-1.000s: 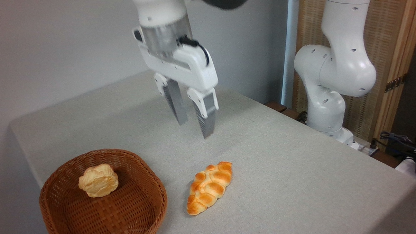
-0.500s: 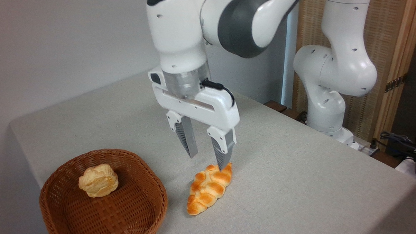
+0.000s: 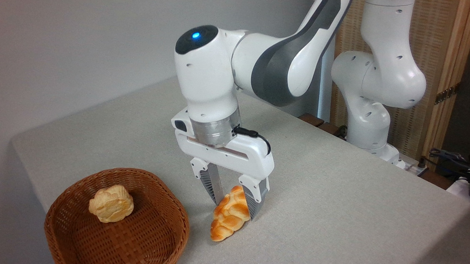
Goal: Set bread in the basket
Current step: 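Lower the gripper around the braided roll and close on it, then lift the braided roll and carry it over the wicker basket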
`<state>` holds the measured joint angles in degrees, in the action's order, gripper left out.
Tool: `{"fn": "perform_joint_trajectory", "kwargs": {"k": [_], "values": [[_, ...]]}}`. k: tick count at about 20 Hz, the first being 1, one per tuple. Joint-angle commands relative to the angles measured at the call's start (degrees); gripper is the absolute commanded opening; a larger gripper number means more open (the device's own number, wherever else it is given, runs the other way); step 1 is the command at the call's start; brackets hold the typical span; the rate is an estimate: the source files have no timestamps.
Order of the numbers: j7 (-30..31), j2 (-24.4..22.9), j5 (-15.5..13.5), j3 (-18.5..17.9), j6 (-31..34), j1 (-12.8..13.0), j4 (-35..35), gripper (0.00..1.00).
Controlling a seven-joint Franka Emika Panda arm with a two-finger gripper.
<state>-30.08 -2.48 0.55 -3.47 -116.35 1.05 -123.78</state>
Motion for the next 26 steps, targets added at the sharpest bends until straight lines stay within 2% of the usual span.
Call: {"fn": "perform_joint_trajectory", "kwargs": {"k": [1,2,13,16,19,21,24,26], "values": [[-0.7,1.1,-0.2,-0.1,-1.1,0.0,-0.1,0.55],[-1.6,1.1,-0.2,-0.1,-1.0,0.0,-0.1,0.46],[-2.7,1.1,-0.2,-0.1,0.2,-0.1,-0.1,0.37],[-4.2,0.4,0.0,-0.1,4.3,0.0,1.0,0.35],[-12.6,0.2,1.3,0.0,16.0,0.0,7.6,0.36],[-14.8,0.6,2.4,0.4,21.1,0.0,12.6,0.37],[-16.8,1.4,2.2,0.7,21.9,0.1,19.5,0.44],[-17.9,5.0,2.0,1.6,21.8,0.1,26.4,0.44]]}}
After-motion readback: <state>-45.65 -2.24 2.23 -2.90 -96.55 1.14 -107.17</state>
